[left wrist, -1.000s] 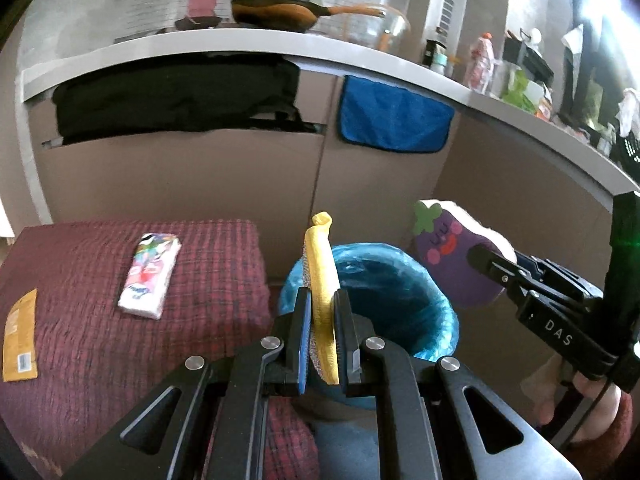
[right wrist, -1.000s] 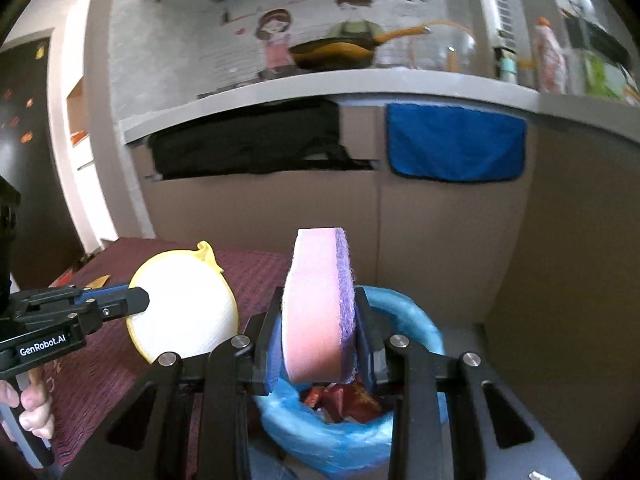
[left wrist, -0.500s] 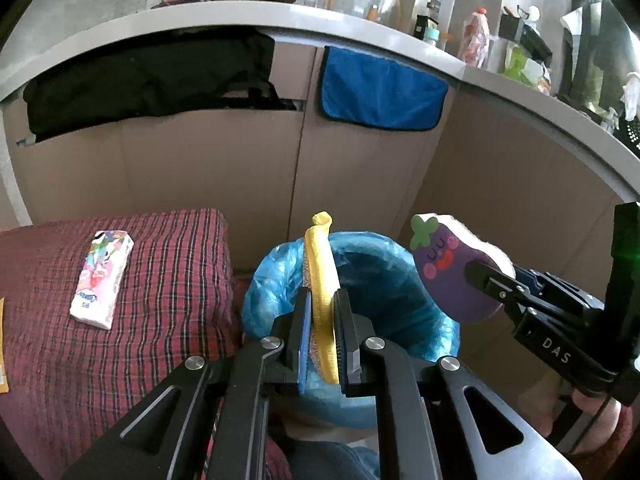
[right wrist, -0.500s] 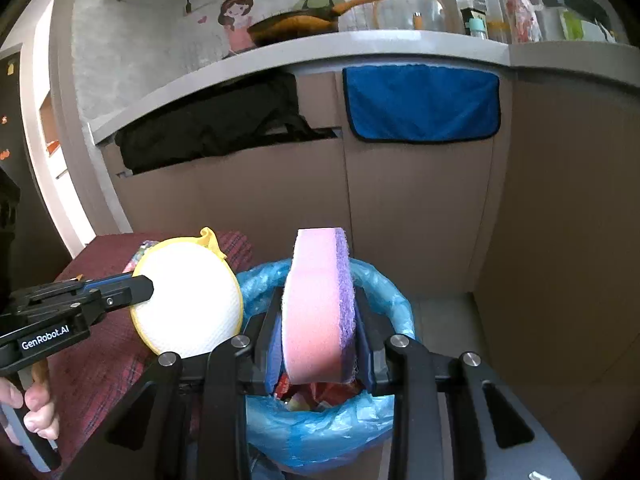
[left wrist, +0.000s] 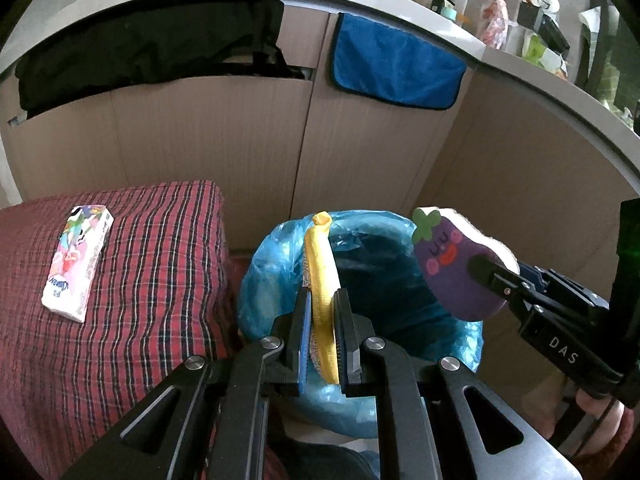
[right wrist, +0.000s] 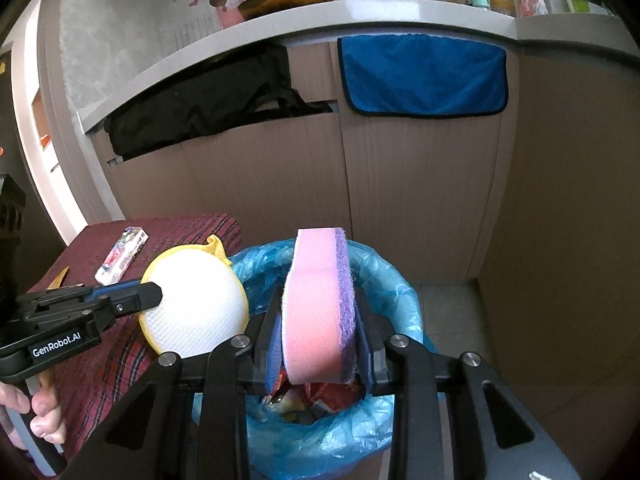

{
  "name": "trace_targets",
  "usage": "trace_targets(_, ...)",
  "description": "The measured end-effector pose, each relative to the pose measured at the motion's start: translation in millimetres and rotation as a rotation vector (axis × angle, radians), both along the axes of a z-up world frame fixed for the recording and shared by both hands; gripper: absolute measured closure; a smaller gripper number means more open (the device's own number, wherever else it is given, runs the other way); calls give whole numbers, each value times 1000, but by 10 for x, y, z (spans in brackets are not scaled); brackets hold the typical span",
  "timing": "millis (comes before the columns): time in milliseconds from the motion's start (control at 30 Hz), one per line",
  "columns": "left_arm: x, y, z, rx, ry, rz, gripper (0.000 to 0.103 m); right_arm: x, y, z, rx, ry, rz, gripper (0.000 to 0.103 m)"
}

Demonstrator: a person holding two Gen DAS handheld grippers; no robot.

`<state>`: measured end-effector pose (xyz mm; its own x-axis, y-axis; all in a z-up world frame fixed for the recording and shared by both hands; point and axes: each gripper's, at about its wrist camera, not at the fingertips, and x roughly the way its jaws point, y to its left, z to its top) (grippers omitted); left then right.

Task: Collect trash
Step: 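Carry the banana peel and eggplant sponge over the blue bin and open both grippers, then move both open grippers back toward the yellow packet and tissue pack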

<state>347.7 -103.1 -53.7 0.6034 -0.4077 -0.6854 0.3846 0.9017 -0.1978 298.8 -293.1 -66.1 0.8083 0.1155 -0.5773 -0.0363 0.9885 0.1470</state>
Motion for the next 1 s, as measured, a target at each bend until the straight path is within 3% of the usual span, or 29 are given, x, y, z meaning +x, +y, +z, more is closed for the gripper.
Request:
trace_targets(233, 70, -27, -40, 0, 15, -2, 91, 102, -10, -97, -2, 23, -5, 74)
trace_targets(400, 178, -27, -136, -52, 92, -10, 87, 141, -26, -145, -16, 35, -21, 73)
trace_targets(600, 138, -44, -117, -29, 75, 12, 74, 100, -44, -120, -13, 24, -20, 69)
trace_targets(800, 48, -5, -30, -25, 51, 10, 72, 56, -34, -65, -13, 20, -27, 69)
trace_targets(1000, -91, 316, 74, -43, 37, 27, 72, -6, 46, 39, 17, 15, -7, 68)
